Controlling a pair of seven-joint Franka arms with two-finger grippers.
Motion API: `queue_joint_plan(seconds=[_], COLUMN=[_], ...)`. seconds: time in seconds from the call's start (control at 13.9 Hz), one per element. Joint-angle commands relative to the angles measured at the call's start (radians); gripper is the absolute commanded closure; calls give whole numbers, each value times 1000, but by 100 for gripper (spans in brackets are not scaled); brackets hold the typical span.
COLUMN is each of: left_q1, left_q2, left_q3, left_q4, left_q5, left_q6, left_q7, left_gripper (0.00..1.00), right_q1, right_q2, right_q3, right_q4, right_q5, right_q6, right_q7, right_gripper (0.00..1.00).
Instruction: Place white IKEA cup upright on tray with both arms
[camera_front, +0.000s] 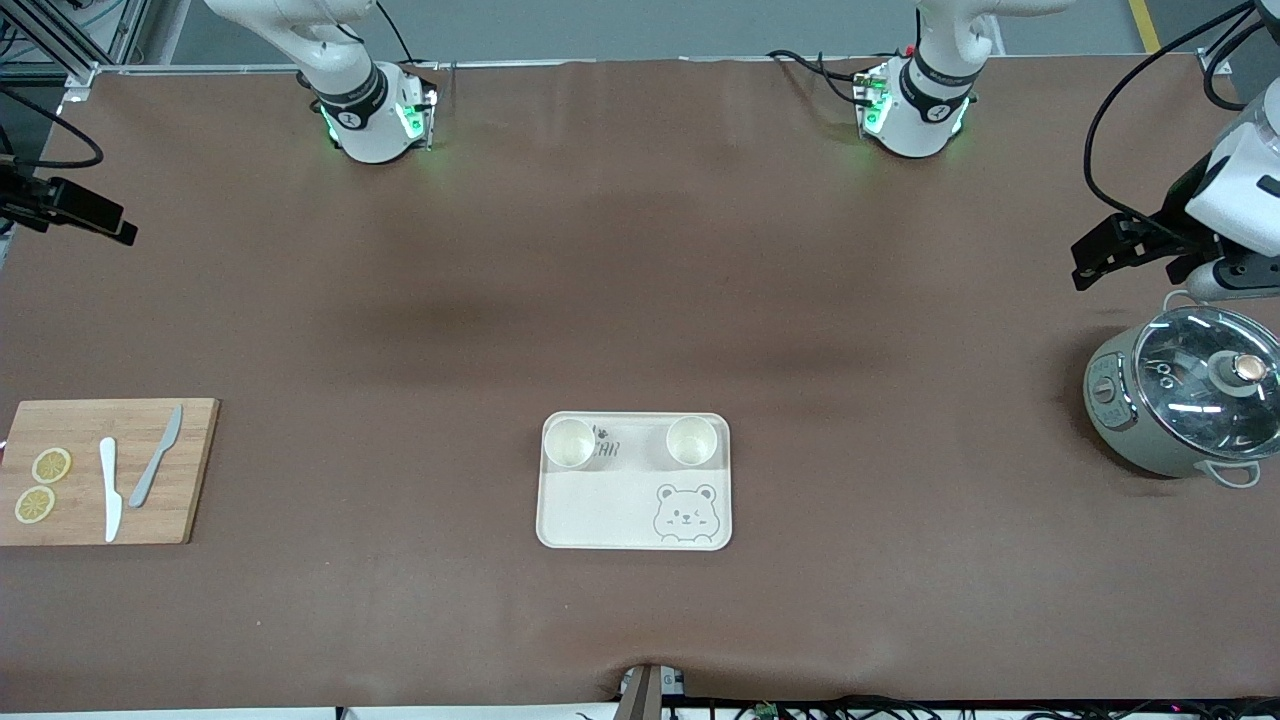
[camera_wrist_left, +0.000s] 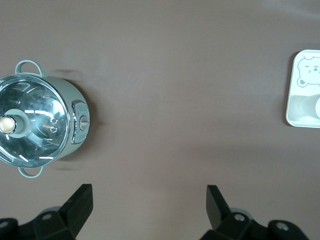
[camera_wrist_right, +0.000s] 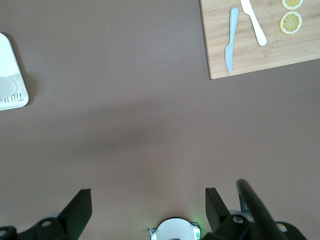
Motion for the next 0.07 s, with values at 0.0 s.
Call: queue_joint_plan(seconds=[0.0], left_q1=[1], left_q2=[-1], left_q3=[0], left_q4=[18], left_q5=[-16], left_q6=[-24], left_q7=[17], left_gripper=[0], right_q1=[4], right_q2=[-5], right_q3=[3], right_q4=[-7], right_q5=[-23], right_q6=[-3], right_q7=[-6], right_gripper=[0])
